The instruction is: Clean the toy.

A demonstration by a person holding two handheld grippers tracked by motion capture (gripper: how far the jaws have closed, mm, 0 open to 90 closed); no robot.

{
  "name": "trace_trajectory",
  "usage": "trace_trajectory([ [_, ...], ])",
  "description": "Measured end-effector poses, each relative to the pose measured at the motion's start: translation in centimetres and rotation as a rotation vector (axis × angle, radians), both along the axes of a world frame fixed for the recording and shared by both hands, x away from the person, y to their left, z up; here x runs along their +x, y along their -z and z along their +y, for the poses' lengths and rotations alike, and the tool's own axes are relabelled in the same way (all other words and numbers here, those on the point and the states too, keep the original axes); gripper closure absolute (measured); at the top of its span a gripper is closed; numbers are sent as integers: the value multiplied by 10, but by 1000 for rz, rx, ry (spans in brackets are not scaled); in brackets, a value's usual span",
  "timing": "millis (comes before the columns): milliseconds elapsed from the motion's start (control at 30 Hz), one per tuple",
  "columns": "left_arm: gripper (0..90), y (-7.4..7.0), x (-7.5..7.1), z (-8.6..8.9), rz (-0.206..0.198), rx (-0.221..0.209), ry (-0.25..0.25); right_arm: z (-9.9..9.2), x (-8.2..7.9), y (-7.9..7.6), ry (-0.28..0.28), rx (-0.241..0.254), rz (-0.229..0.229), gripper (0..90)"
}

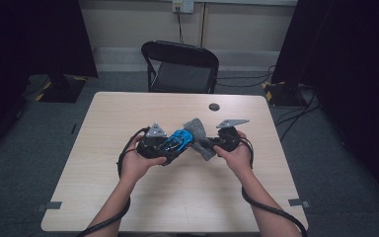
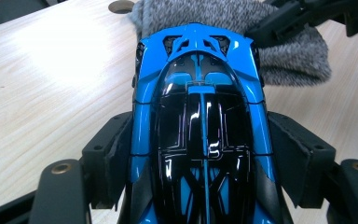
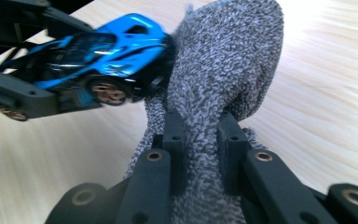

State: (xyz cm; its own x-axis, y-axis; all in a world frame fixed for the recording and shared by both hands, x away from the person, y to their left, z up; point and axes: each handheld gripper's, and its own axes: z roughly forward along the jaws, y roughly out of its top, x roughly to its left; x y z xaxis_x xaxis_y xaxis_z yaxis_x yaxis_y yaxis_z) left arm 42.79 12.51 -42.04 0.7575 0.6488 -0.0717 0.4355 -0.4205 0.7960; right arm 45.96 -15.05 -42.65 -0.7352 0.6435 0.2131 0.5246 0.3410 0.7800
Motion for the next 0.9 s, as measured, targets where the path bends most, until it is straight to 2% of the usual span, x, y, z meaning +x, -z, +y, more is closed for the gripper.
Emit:
trace_trajectory([
  [267, 281, 0, 1, 4, 1, 0, -12, 11, -4, 4, -31, 8, 12, 768],
  [367, 281, -2, 0, 3, -7, -16, -9, 12, -4, 7, -35, 2, 21, 768],
  [600, 281, -1, 1, 2, -3, -15, -9, 25, -10, 10, -88, -7, 21, 768],
  [700, 281, 0, 1, 4, 2, -14, -18, 36, -16, 16, -142, -5, 24, 768],
  [900, 281, 0, 1, 5, 1, -7, -21, 53, -26, 21, -198, -2, 26, 768],
])
